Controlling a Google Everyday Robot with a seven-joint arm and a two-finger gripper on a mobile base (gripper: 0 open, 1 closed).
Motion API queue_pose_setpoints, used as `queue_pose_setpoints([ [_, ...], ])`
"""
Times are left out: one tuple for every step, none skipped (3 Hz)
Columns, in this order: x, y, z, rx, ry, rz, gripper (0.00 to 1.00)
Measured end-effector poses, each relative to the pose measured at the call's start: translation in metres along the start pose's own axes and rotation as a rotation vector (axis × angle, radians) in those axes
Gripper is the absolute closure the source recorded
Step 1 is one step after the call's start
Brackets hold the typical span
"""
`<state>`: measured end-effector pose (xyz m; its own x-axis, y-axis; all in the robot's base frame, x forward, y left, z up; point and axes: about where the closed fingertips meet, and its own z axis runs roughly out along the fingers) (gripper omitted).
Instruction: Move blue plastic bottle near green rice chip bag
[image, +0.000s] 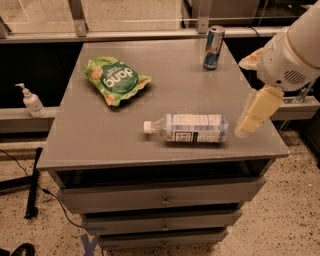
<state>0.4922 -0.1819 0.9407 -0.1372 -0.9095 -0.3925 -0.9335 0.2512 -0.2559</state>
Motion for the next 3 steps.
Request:
queue_pose_setpoints([
  [-0.017, -0.005, 0.037, -0.032, -0.073, -0.007, 0.0],
  [-0.021, 0.005, 0.061, -0.081, -0.097, -0.011, 0.0],
  [-0.02, 0.024, 0.074, -0.133, -0.101, -0.014, 0.0],
])
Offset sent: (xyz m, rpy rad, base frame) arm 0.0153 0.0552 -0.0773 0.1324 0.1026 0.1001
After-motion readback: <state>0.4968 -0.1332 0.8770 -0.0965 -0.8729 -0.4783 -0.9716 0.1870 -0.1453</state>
